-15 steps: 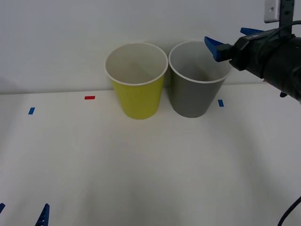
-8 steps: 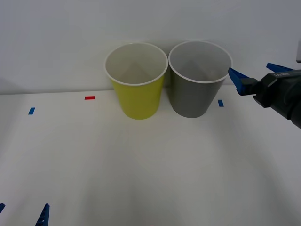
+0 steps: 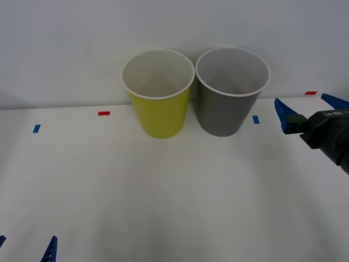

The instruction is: Put cans in the gray bin and PET bottles in the light green bin.

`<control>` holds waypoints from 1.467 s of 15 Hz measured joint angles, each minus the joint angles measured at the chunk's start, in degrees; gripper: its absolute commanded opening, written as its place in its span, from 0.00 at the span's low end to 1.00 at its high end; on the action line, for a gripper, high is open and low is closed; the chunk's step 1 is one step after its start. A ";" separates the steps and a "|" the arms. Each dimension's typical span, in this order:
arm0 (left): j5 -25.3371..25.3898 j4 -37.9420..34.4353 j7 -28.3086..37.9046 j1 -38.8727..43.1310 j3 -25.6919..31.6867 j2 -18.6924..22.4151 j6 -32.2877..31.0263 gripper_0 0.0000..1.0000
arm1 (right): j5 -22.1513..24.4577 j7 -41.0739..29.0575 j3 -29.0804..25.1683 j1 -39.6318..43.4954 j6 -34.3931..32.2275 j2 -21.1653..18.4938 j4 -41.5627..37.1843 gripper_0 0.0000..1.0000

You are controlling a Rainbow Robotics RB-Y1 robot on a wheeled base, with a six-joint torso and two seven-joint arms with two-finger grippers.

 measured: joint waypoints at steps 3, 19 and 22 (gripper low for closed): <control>0.00 0.00 0.00 0.00 0.00 0.00 0.00 1.00 | 2.37 -0.56 2.91 4.41 -14.51 0.25 5.72 0.99; 0.00 0.00 0.00 0.00 0.00 0.00 0.00 1.00 | 13.73 1.72 7.24 23.10 -41.77 11.91 16.23 1.00; 0.00 0.00 0.00 0.00 0.00 0.00 0.00 1.00 | 12.59 1.93 7.85 28.27 -46.94 10.10 16.27 1.00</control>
